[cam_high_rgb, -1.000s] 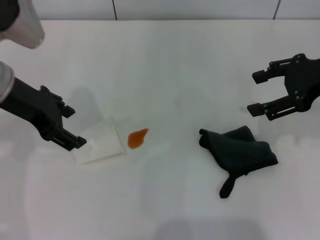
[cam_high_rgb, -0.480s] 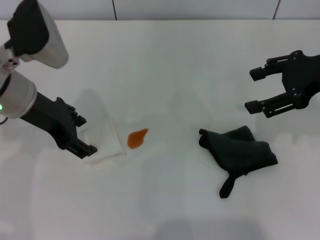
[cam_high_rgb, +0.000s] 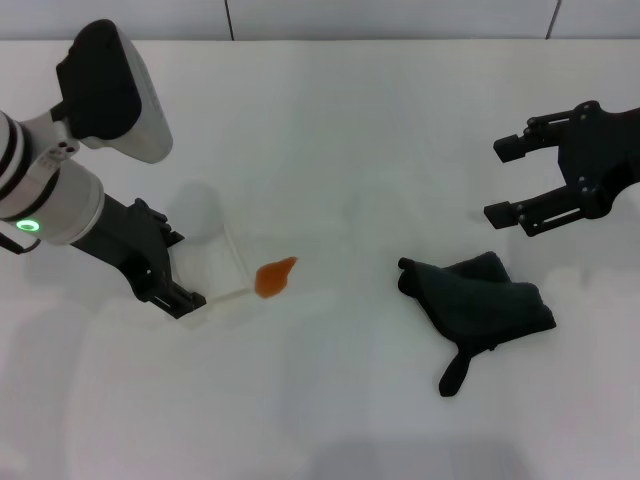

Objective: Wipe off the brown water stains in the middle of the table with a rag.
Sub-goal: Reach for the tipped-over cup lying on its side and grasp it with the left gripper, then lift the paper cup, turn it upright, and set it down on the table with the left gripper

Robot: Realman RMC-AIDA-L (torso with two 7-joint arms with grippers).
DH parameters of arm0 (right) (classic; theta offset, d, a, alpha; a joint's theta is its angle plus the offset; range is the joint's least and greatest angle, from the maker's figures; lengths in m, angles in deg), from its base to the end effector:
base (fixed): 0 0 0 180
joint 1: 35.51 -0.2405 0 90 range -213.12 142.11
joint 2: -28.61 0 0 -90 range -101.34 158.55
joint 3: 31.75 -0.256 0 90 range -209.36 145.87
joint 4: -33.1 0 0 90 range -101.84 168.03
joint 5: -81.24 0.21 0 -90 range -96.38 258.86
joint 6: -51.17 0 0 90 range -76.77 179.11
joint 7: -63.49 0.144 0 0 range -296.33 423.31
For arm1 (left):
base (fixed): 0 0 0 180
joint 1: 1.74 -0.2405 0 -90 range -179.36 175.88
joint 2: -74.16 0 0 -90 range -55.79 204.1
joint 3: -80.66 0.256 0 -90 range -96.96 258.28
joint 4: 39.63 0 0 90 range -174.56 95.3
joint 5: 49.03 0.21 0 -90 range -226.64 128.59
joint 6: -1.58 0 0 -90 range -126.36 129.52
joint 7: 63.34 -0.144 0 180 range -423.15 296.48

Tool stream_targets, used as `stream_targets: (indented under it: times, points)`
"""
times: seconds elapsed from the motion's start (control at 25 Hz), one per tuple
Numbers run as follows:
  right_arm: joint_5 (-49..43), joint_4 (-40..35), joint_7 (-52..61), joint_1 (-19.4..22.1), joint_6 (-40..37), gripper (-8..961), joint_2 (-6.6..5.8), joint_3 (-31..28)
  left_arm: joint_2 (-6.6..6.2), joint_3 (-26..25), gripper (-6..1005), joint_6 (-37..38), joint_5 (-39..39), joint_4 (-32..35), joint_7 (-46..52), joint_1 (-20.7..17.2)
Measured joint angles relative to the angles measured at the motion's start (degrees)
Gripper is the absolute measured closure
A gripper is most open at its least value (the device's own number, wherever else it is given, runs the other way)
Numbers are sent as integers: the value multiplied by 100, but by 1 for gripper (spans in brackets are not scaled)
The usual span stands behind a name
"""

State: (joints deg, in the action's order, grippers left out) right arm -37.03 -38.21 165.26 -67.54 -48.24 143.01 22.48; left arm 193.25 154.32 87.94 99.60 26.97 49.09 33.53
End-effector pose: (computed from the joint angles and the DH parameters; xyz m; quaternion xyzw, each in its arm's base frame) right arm 0.1837 0.3496 0.0738 -0.9864 0.0986 0.0842 0.1011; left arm -0.2170 0.3584 -0.0063 -0.9656 -0.1269 0.2029 0.1018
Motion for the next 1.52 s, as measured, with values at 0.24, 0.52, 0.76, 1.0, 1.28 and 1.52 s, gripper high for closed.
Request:
stream_targets:
  times: [0.24, 0.52, 0.76, 1.0, 1.28, 1.52]
  points:
    - [-46, 2, 0, -10, 0, 114, 16, 3, 0, 93, 171, -287, -21, -166, -100, -5]
    - [-69, 3, 22, -58, 30, 114, 21, 16, 7, 125, 193, -442, -101, -321, -246, 12]
    - [-78, 9, 43, -66, 85, 114, 21, 61, 8, 124, 212, -577, -158, -342, -306, -6]
    - [-138, 14, 62, -83, 97, 113, 25, 61, 12, 121, 232, -733, -198, -380, -392, -46]
    - [-147, 14, 76, -84, 98, 113, 29, 61, 29, 126, 336, -1353, -1080, 191, -849, -701]
    - [-158, 14, 80, -95, 110, 114, 14, 61, 6, 25, 380, -2334, -2930, 247, -2042, -1418]
